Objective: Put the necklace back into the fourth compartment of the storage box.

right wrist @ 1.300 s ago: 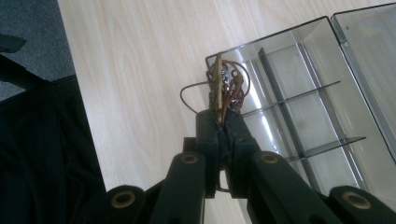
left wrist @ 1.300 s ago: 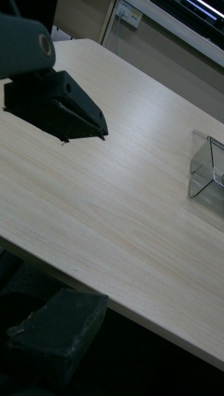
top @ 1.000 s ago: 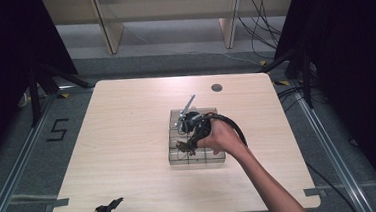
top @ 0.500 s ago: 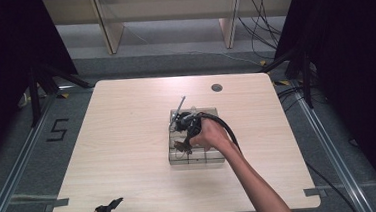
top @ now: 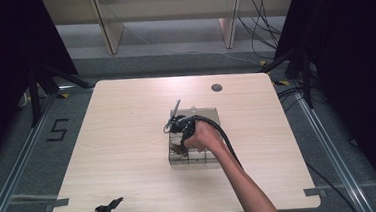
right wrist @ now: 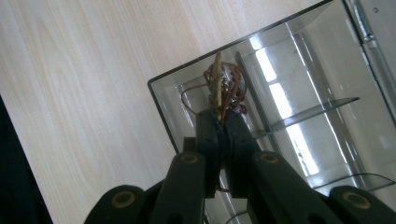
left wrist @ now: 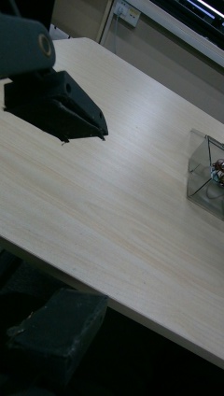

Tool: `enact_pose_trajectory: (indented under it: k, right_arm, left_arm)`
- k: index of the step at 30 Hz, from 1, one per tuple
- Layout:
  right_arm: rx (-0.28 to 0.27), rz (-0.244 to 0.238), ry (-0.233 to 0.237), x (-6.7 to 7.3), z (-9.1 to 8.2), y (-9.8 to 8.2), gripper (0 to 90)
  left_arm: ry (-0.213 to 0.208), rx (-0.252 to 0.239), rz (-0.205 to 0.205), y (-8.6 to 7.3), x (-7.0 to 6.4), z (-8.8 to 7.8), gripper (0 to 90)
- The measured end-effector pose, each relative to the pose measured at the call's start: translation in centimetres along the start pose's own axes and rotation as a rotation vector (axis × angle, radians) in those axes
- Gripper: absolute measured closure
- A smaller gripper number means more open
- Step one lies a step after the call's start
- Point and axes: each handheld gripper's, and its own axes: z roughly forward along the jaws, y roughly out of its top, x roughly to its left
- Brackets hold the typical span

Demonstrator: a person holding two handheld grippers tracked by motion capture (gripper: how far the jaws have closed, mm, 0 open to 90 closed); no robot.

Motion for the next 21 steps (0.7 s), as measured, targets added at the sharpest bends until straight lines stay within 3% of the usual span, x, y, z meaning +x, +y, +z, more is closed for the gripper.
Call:
enact_pose_trajectory:
  k: [4, 5, 7, 8, 10, 12, 14, 16, 18, 20, 21]
  right_arm:
    - [0.004, 0.014, 0.009, -0.1, 0.7, 0.3, 86.7]
    - [0.005, 0.009, 0.007, -0.2, 0.8, 0.4, 86.7]
    - [0.014, 0.03, -0.001, -0.1, 1.0, 0.4, 86.7]
    - [0.001, 0.008, 0.015, -0.3, 1.2, 0.4, 86.6]
    - [0.008, 0.039, 0.011, -0.1, 1.3, 0.4, 86.6]
    - [0.005, 0.011, 0.018, -0.5, 1.6, 0.2, 86.5]
    - [0.005, 0.031, 0.014, -0.5, 1.7, 0.2, 86.1]
    - [0.005, 0.054, 0.013, -0.4, 1.9, 0.1, 83.7]
    - [-0.004, 0.065, 0.012, -0.6, 1.9, 0.0, 79.1]
    - [-0.032, 0.081, 0.008, -0.8, 1.7, 0.0, 73.4]
    - [-0.05, 0.057, -0.004, -1.0, 1.7, -0.1, 71.6]
  left_arm:
    - [-0.009, -0.002, 0.006, 0.0, 0.1, 0.0, 15.7]
    - [0.01, -0.026, -0.009, 0.0, -0.1, 0.3, 15.7]
    - [0.011, -0.023, -0.007, 0.0, -0.1, 0.3, 15.7]
    - [0.024, -0.016, -0.002, 0.0, -0.1, 0.1, 15.7]
    - [0.011, -0.024, -0.01, 0.0, -0.2, 0.3, 15.7]
    - [0.013, -0.027, -0.008, 0.0, -0.2, 0.3, 15.7]
    - [0.033, -0.017, 0.001, 0.0, -0.1, 0.2, 15.7]
    - [0.012, -0.024, -0.009, 0.0, -0.2, 0.3, 15.7]
    - [0.034, -0.009, 0.017, 0.0, 0.0, 0.1, 15.7]
    - [0.036, -0.015, 0.011, 0.0, -0.1, 0.1, 15.7]
    - [0.033, -0.009, 0.004, 0.0, -0.2, 0.3, 15.7]
